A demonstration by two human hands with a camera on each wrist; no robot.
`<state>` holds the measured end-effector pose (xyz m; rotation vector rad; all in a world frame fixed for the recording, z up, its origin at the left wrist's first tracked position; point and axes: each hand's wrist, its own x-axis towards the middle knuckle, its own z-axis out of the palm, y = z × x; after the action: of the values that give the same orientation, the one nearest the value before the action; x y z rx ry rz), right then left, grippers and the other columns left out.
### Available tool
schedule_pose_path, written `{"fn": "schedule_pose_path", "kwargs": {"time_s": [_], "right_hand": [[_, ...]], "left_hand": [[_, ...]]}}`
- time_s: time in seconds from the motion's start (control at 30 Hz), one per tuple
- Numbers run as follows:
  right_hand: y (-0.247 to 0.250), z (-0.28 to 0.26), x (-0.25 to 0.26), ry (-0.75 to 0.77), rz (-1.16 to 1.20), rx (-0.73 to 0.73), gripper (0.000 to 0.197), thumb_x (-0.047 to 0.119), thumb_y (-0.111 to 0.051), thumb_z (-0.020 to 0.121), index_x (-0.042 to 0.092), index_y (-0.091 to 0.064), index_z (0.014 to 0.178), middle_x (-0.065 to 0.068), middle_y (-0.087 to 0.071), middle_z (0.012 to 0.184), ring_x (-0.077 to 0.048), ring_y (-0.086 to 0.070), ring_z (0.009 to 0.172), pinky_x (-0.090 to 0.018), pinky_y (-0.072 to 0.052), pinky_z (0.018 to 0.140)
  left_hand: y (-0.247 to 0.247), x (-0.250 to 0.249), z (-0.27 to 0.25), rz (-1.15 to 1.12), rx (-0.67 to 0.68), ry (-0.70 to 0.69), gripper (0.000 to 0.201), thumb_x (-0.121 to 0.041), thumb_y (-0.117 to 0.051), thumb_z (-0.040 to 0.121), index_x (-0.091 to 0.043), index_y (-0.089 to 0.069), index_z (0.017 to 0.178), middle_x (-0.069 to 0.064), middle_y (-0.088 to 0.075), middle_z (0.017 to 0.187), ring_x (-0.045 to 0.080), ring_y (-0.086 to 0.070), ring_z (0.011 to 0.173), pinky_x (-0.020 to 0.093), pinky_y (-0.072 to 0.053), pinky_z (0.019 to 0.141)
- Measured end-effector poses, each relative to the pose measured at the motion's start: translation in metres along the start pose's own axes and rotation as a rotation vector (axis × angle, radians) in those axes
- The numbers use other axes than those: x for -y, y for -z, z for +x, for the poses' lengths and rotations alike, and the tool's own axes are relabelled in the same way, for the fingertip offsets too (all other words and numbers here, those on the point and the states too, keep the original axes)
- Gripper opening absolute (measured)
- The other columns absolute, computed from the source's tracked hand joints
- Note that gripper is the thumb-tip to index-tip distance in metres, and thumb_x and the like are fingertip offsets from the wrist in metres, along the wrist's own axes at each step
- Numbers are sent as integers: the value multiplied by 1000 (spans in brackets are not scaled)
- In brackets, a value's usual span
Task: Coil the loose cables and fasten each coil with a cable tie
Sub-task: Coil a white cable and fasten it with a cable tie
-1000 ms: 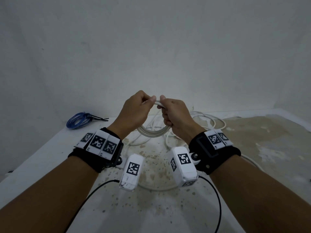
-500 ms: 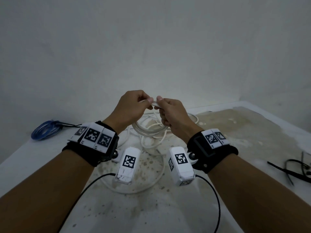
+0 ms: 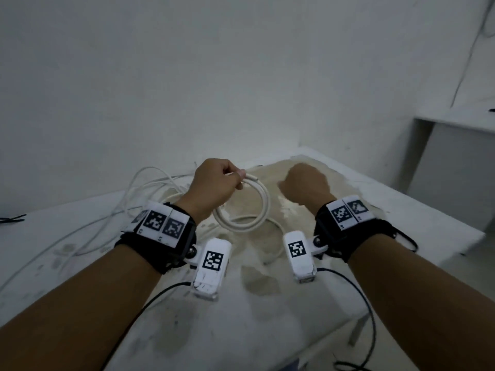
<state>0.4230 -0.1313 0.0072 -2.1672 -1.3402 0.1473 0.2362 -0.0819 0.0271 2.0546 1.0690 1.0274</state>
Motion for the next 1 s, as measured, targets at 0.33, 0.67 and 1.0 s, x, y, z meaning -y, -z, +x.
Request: {"fn": "schedule_pose_path", "kwargs": {"time_s": [0.33,0.67,1.0], "right_hand": [[31,-1,-112,-204,-449,66,19,10,-53,83,11,-54,64,-5,-60,72,-17,-50,58,-22,-38,54],[12,0,-89,-99,-647,419,37,9,-65,84,9,-46,52,-6,-47,54,-21,-46,53,-30,-42,59],[7,8,-51,101,-422,295,29,16,-60,94,-1,-69,73,-12,-71,70,-22,-68,57,-31,-58,55]], "left_hand": [[-32,-9,-18,-32,104,61,25,-26,-65,93,-10,-73,75,-4,-73,72,4,-63,79,21,-41,66],[-25,-17,-21,-71,116,87,22,-22,-64,94,-4,-72,84,2,-73,75,-6,-47,39,23,-36,54],[-9,-9,-25,-86,98,107,24,-23,-65,94,-11,-68,73,5,-74,78,-2,-42,35,24,-37,55]]}}
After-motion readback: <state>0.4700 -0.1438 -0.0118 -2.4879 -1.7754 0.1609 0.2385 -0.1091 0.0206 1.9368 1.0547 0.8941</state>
